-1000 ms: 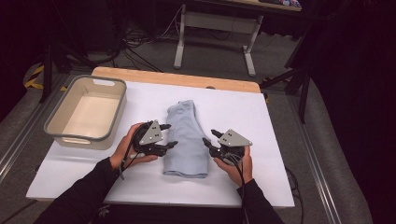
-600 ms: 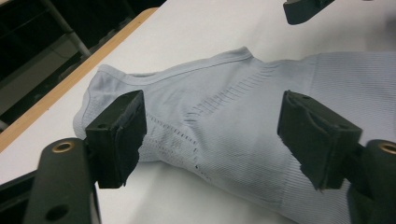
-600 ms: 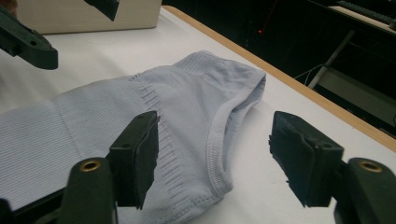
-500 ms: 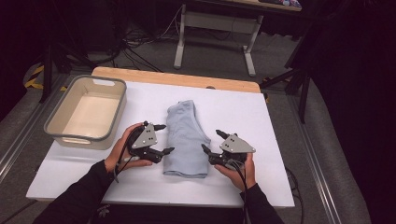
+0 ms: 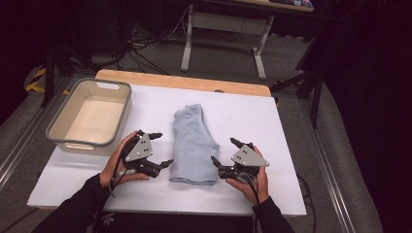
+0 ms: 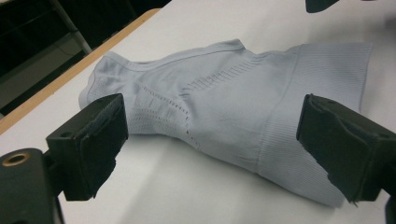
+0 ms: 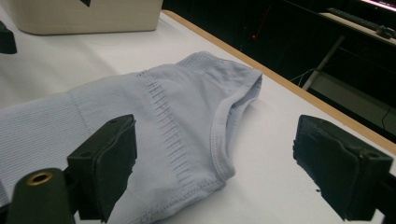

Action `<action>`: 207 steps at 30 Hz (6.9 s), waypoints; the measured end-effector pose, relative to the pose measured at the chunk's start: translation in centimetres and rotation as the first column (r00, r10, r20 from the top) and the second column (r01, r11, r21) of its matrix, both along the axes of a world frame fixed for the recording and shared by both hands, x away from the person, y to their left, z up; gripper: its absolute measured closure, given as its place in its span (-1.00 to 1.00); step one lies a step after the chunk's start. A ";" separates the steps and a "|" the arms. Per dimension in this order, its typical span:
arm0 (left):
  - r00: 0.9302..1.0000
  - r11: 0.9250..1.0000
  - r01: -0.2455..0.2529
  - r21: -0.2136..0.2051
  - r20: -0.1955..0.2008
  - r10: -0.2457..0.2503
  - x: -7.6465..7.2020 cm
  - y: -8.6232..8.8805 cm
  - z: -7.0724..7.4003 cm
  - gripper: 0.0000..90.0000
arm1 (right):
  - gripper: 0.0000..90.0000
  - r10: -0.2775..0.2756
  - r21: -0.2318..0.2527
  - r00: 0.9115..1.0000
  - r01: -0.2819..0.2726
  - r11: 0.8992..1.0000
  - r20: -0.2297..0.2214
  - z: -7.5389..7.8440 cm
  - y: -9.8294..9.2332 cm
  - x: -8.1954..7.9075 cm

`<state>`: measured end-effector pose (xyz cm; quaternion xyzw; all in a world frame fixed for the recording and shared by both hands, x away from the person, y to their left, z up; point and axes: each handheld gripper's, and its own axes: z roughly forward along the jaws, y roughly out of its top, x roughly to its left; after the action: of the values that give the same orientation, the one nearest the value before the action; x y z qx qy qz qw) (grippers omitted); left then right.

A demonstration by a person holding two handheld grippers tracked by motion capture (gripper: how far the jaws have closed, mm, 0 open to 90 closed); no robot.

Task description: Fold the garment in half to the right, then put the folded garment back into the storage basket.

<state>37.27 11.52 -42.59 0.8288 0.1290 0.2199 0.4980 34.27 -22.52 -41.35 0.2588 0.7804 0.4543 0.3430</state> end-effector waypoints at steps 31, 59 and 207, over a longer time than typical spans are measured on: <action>0.990 0.995 -0.097 -0.003 -0.102 0.097 -2.6 4.8 -2.8 -0.81 | -0.66 -0.048 -0.032 0.999 0.049 0.998 0.017 -2.2 -3.6 -2.5; 0.985 0.993 -0.116 0.028 -0.128 0.119 -3.0 5.7 -3.4 -0.82 | -0.66 -0.041 -0.022 0.999 0.041 0.999 0.004 -2.5 -3.9 -2.4; 0.939 0.992 -0.073 0.103 -0.327 0.103 3.9 -9.1 -2.9 0.47 | 0.30 -0.127 0.055 0.848 0.181 0.982 -0.514 -4.1 4.7 10.3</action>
<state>41.19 2.42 -45.45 0.8688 0.2381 0.1051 0.4213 44.55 -17.80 -45.41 0.4481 0.7957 0.3800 0.1471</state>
